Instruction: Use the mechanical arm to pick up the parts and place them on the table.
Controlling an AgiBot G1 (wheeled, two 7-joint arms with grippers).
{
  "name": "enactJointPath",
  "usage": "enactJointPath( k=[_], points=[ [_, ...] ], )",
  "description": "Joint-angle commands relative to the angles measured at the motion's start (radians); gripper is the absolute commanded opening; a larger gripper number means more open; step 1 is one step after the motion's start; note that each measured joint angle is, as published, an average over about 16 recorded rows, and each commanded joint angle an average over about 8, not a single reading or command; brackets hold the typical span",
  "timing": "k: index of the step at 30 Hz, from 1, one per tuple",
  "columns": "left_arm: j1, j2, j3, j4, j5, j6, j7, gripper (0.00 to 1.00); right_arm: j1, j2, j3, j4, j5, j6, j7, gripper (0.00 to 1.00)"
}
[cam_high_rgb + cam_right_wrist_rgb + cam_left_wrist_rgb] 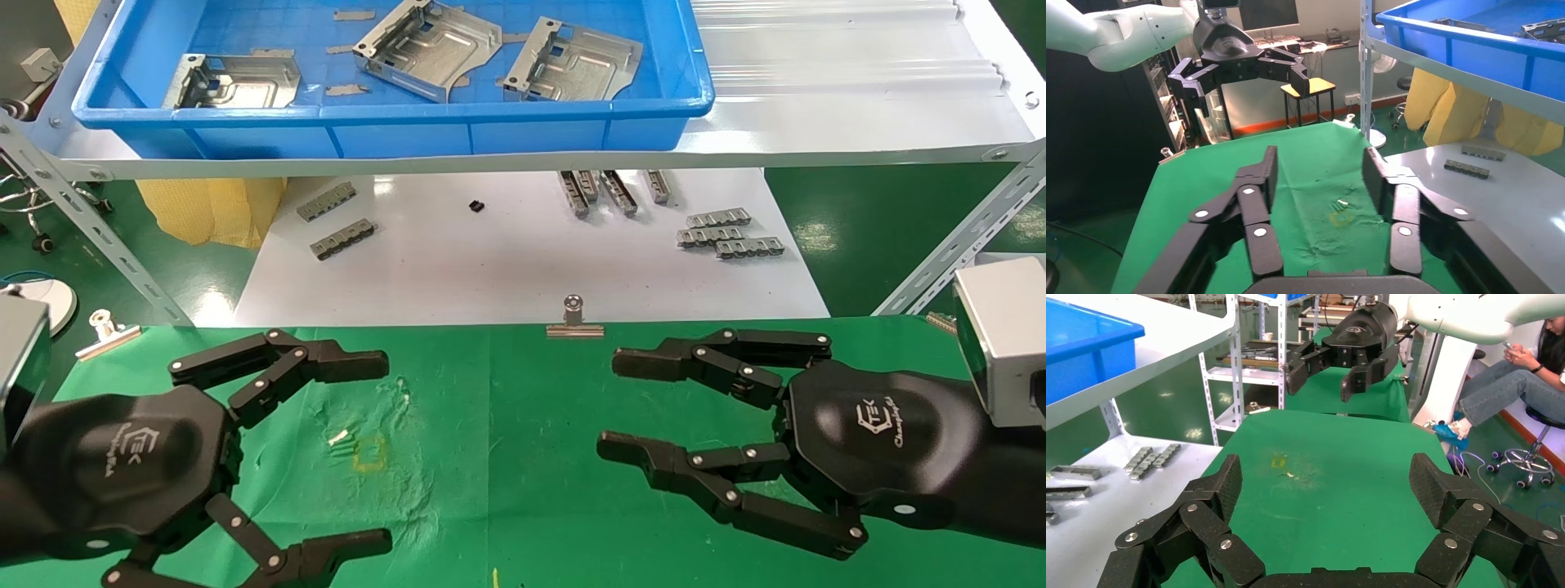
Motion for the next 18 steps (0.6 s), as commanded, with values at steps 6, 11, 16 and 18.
enactJointPath(
  k=[6,11,16,18],
  points=[
    [0.000,0.000,0.000,-0.001,0.000,0.000,0.001,1.00,0.000,0.000,0.000,0.000,0.000,0.000,0.000,0.00],
    [-0.044,0.009,0.000,-0.001,0.018,-0.004,0.008,1.00,0.000,0.000,0.000,0.000,0.000,0.000,0.000,0.00],
    [-0.225,0.071,0.029,0.064,0.115,-0.026,0.010,1.00,0.000,0.000,0.000,0.000,0.000,0.000,0.000,0.00],
    [-0.325,0.119,0.054,0.135,0.177,-0.040,0.012,1.00,0.000,0.000,0.000,0.000,0.000,0.000,0.000,0.00]
  ],
)
